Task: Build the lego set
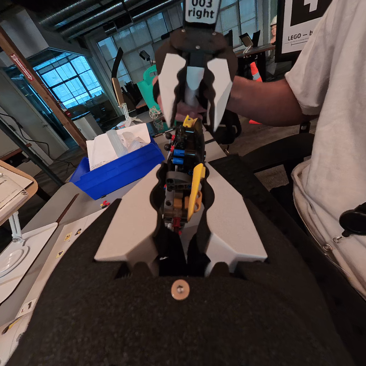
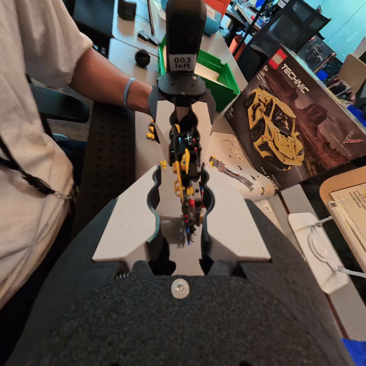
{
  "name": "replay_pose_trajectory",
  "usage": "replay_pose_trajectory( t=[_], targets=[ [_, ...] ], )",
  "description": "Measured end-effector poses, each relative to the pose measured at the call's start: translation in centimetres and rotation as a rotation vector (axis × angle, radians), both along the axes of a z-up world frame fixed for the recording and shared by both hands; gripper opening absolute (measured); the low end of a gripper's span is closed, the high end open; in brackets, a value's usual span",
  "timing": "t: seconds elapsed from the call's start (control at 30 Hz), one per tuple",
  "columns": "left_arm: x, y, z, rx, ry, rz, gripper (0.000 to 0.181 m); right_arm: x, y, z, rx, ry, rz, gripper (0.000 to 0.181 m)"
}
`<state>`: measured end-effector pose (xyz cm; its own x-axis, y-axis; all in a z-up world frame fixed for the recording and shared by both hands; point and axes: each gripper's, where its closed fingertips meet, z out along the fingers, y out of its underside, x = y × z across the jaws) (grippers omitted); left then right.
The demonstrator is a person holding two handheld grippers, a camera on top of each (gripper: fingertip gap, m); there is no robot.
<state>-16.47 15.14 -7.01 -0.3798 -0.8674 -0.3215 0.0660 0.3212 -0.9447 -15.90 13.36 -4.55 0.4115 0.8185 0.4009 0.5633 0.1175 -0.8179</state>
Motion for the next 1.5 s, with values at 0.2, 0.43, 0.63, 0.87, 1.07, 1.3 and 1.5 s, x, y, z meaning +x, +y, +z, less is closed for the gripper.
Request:
replay_pose_trajectory(
  t=[0.2,0.43,0.63,0.87,1.07,1.3,1.5],
  targets=[
    [-0.6,-1.0,-0.6,0.025,0.001,-0.052,0.031,-0.3,-1.8,1.6,-0.085,0.117,0.059,0.017],
    [-0.8,-1.7,-1.1,0.065,0.011,-0.071,0.031,-0.5,-1.9,-0.7,-0.116,-0.042,0.102,0.010],
    [-1.1,-2.5,-1.8,0.095,0.026,-0.115,0.032,-0.9,-3.2,-1.7,-0.158,-0.150,0.223,0.003],
    [-1.1,-3.1,-2.2,0.133,0.035,-0.123,0.032,-0.8,-3.9,-2.1,-0.176,-0.268,0.296,0.002],
    [-0.8,-2.6,-1.7,0.114,0.004,-0.090,0.031,-0.3,-3.0,-1.3,-0.147,-0.156,0.171,0.011],
    [-0.8,-2.3,-1.6,0.086,0.000,-0.096,0.032,-0.9,-2.5,-1.9,-0.030,0.023,0.031,0.045],
    [-0.7,-2.9,-1.9,0.112,0.005,-0.103,0.032,-1.8,-2.0,-2.9,0.013,0.025,0.033,0.033]
  ],
)
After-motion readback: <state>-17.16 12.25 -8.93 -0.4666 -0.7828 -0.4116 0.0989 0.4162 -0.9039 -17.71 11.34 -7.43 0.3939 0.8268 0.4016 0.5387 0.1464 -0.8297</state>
